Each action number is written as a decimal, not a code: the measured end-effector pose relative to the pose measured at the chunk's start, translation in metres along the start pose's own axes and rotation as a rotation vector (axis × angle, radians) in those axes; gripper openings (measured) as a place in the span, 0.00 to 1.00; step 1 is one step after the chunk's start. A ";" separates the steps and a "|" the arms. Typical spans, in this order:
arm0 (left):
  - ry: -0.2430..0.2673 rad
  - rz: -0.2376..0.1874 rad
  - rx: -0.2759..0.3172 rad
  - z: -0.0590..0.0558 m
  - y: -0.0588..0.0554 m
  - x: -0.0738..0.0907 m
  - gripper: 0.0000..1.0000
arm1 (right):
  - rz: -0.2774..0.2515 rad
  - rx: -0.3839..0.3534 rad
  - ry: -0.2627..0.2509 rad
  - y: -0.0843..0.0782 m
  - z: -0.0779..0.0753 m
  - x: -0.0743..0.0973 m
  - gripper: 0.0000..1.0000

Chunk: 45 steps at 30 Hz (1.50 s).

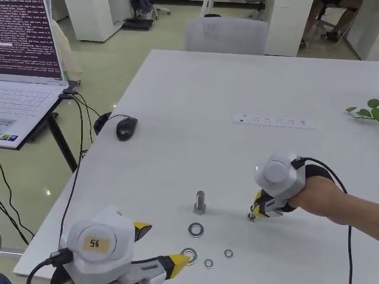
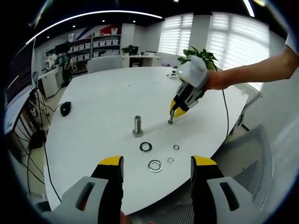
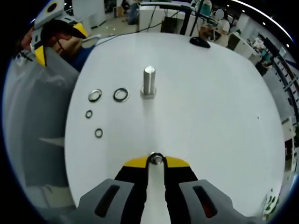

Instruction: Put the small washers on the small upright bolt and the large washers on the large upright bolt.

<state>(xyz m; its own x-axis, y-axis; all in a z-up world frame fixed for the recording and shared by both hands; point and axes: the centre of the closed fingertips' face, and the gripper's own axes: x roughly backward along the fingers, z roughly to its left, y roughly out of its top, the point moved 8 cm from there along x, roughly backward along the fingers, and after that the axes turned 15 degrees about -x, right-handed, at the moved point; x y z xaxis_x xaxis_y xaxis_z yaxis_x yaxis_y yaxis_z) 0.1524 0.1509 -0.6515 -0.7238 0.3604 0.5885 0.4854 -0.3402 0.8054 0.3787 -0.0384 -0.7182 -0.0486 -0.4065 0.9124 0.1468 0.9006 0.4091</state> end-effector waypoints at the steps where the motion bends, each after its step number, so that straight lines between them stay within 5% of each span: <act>1: 0.000 0.000 0.000 0.000 0.000 0.000 0.57 | 0.000 -0.001 -0.001 0.000 0.000 -0.002 0.13; 17: -0.012 0.015 -0.015 -0.001 -0.001 -0.001 0.57 | 0.002 -0.063 0.002 -0.015 0.002 -0.023 0.14; 35: -0.021 0.011 -0.027 -0.003 0.002 -0.002 0.57 | -0.133 -0.148 -0.058 -0.023 -0.004 0.013 0.25; 45: -0.033 0.009 -0.033 -0.004 0.003 -0.004 0.57 | -0.131 -0.185 -0.071 -0.048 0.008 0.023 0.25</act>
<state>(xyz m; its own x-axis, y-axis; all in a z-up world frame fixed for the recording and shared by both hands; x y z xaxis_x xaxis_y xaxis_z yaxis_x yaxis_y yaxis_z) 0.1546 0.1447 -0.6520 -0.7029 0.3852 0.5979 0.4748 -0.3718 0.7977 0.3629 -0.0893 -0.7167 -0.1474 -0.5007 0.8530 0.3128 0.7946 0.5204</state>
